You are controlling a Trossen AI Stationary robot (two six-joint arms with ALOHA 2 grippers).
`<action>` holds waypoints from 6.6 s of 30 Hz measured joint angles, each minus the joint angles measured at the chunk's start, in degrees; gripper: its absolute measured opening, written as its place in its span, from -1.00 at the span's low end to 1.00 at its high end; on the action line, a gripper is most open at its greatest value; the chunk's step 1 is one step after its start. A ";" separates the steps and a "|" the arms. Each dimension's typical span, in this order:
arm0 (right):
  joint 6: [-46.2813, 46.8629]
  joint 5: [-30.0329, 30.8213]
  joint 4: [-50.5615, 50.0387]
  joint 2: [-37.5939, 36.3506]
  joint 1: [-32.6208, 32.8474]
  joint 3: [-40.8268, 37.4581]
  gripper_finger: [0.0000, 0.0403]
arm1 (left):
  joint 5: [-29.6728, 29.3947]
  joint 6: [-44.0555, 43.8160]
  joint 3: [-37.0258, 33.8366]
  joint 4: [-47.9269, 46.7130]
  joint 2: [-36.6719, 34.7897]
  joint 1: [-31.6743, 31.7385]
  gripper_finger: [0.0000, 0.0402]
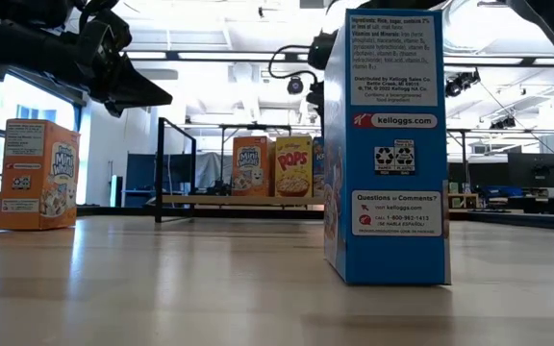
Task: Stack cereal on shelf
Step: Adjust the cereal boxes on the shelf
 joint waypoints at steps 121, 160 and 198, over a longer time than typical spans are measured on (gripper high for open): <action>-47.21 -6.12 0.25 2.38 -1.72 -0.02 0.00 | 0.02 -0.02 0.00 -0.04 -0.01 1.18 -0.96; -21.65 0.84 3.74 2.36 14.21 -3.24 -0.96 | 0.00 0.42 0.00 -0.35 -0.02 1.18 -0.96; -11.27 16.00 41.31 -25.33 29.50 -39.43 -1.00 | -5.24 11.39 23.73 -1.14 32.89 12.81 -1.00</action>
